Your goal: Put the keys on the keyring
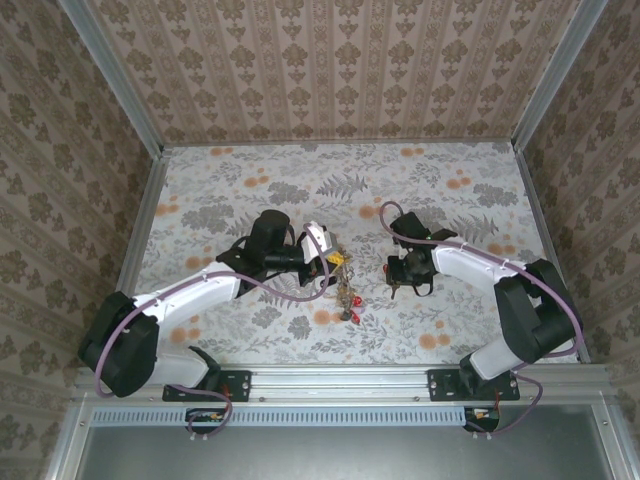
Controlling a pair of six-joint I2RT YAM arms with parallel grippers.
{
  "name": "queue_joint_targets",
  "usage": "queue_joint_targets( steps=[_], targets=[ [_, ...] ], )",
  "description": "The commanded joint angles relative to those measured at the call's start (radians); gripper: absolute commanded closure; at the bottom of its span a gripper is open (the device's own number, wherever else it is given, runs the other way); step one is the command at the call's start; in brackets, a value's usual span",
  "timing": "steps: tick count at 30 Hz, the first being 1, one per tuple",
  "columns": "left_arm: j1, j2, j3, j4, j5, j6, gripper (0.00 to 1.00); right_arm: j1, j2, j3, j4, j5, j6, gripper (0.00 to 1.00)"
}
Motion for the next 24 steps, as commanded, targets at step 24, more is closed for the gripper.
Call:
queue_joint_targets(
  steps=[24],
  targets=[
    [-0.015,0.001,0.019,0.050,0.003,-0.021,1.00,0.014,0.049,0.031,-0.014,0.040,-0.054,0.83]
  ],
)
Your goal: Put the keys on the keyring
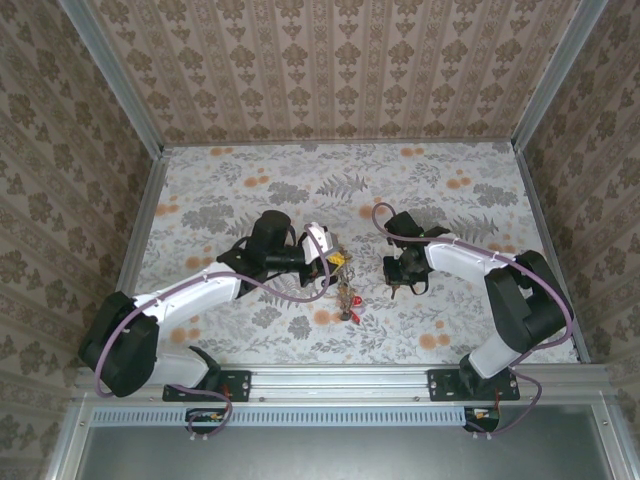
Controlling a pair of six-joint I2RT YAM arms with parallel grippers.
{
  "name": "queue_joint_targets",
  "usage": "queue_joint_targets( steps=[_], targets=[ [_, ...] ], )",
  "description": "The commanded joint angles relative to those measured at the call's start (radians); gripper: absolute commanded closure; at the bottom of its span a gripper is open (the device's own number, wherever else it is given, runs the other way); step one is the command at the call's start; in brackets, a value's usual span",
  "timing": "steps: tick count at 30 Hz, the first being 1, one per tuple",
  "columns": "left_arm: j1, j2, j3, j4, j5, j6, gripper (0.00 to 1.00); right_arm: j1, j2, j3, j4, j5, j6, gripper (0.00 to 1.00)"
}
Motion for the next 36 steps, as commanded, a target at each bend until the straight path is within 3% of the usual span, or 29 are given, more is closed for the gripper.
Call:
queue_joint_targets(
  steps=[1,5,11,15,30,36],
  targets=[
    [-0.009,0.002,0.019,0.046,0.010,-0.020,1.00,-0.003,-0.015,-0.002,-0.012,0.029,-0.010,0.83],
    [-0.011,0.004,0.022,0.044,0.008,-0.020,1.00,-0.003,-0.020,-0.005,-0.007,0.036,-0.006,0.84],
    [-0.015,0.009,0.027,0.043,0.004,-0.020,1.00,-0.003,-0.056,-0.013,0.052,-0.056,-0.022,0.68],
    [-0.017,0.014,0.029,0.045,0.005,-0.021,1.00,-0.003,-0.024,0.004,0.035,-0.033,-0.030,0.64],
    [-0.019,0.030,0.041,0.044,0.012,-0.020,1.00,0.000,0.041,0.033,-0.021,0.036,-0.043,0.65],
    [-0.019,0.028,0.041,0.044,0.009,-0.020,1.00,-0.001,0.027,0.025,-0.020,0.061,-0.038,0.73]
  ],
)
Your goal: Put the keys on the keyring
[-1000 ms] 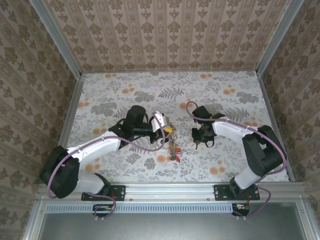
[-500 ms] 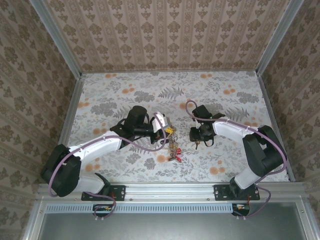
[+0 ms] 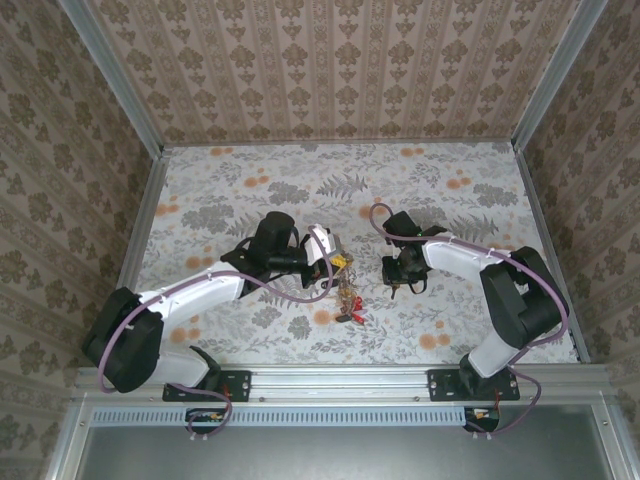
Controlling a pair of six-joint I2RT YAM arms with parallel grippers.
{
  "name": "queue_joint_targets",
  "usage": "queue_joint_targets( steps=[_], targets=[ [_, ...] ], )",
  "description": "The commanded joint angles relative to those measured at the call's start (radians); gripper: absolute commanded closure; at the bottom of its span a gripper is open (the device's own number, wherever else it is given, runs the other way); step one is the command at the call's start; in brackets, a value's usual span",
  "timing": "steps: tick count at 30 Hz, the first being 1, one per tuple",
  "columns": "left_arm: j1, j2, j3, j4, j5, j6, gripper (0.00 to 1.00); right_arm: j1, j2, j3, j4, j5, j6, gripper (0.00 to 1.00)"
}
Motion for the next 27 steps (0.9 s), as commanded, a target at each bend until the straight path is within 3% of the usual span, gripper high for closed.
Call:
queue_joint_targets(
  steps=[1,11,27],
  targets=[
    [-0.006,0.001,0.041,0.043,0.017,-0.021,1.00,-0.001,-0.006,0.015,-0.036,0.038,-0.009,0.74],
    [-0.008,0.003,0.043,0.042,0.019,-0.020,1.00,-0.003,-0.011,0.011,-0.025,0.037,-0.008,0.84],
    [-0.010,0.003,0.050,0.036,0.020,-0.018,1.00,-0.003,0.010,0.022,-0.008,0.017,-0.008,0.84]
  ],
)
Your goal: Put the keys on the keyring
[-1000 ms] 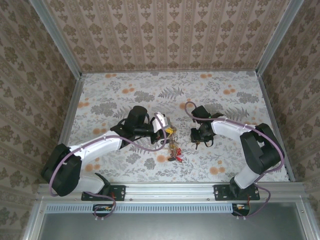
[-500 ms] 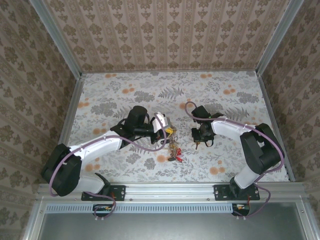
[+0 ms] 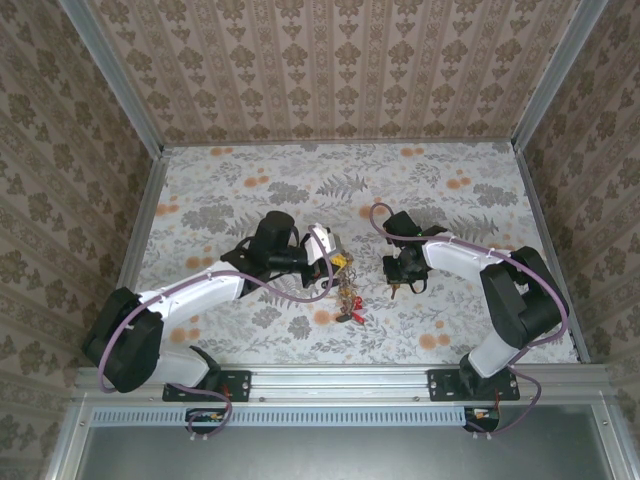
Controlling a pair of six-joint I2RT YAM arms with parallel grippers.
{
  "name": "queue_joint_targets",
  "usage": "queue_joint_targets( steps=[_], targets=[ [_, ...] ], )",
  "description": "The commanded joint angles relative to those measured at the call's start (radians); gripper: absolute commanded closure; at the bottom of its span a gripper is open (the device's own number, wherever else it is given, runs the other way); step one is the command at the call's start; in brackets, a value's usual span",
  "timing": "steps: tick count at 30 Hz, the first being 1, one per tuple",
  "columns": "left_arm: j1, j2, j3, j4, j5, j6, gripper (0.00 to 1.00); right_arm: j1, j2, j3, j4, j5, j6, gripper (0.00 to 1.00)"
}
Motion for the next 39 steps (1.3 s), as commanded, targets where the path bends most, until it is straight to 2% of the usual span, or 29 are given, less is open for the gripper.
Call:
queue_joint_targets(
  steps=[1,14,21,39],
  targets=[
    [-0.009,0.004,0.043,0.036,0.019,-0.018,1.00,-0.002,0.011,0.021,-0.012,0.006,-0.009,0.84],
    [-0.010,0.007,0.043,0.038,0.017,-0.017,1.00,-0.002,0.019,0.022,-0.013,0.004,-0.011,0.88],
    [-0.009,0.009,0.043,0.037,0.018,-0.016,1.00,-0.002,0.011,0.027,-0.013,0.014,-0.009,0.84],
    [-0.011,0.007,0.042,0.035,0.016,-0.016,1.00,-0.002,-0.013,0.022,-0.013,0.012,-0.011,0.85]
  ],
)
